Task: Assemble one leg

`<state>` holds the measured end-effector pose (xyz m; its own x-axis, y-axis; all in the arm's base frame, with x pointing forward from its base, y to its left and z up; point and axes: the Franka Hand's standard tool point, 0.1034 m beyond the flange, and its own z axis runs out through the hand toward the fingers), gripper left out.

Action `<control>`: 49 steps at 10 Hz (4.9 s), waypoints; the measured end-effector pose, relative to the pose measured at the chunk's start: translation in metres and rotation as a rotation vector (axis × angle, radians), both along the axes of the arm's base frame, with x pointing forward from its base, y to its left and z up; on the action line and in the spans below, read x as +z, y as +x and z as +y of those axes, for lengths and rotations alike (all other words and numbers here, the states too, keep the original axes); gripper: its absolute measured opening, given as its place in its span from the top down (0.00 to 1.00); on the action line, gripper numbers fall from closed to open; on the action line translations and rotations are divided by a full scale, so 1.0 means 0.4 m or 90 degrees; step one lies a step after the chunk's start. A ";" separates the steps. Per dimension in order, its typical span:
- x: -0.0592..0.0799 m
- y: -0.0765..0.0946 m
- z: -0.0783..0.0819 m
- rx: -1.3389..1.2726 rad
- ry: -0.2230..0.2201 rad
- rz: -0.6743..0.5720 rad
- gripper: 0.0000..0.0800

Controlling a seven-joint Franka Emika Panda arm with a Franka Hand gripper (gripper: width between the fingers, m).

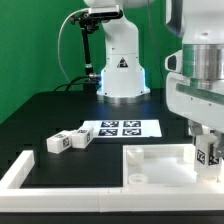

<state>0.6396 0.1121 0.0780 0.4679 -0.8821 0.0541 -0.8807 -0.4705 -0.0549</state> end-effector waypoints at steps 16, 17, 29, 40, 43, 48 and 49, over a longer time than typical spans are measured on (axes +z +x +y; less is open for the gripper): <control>0.005 -0.004 0.017 0.465 -0.053 0.028 0.64; 0.005 -0.007 0.020 0.372 -0.052 0.028 0.64; 0.031 0.015 -0.024 0.412 -0.005 0.003 0.19; 0.016 0.004 -0.007 0.455 -0.019 0.010 0.52; 0.015 0.003 -0.009 0.295 -0.009 0.009 0.52; 0.012 0.003 0.014 -0.329 0.052 0.008 0.52; 0.013 0.002 0.015 -0.364 0.050 0.001 0.52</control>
Offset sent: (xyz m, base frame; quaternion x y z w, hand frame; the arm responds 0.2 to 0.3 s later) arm 0.0000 0.0000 0.0000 0.0000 0.0000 -0.1938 0.9810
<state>0.6404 0.1180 0.0832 -0.0851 -0.9961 -0.0227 -0.9938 0.0865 -0.0694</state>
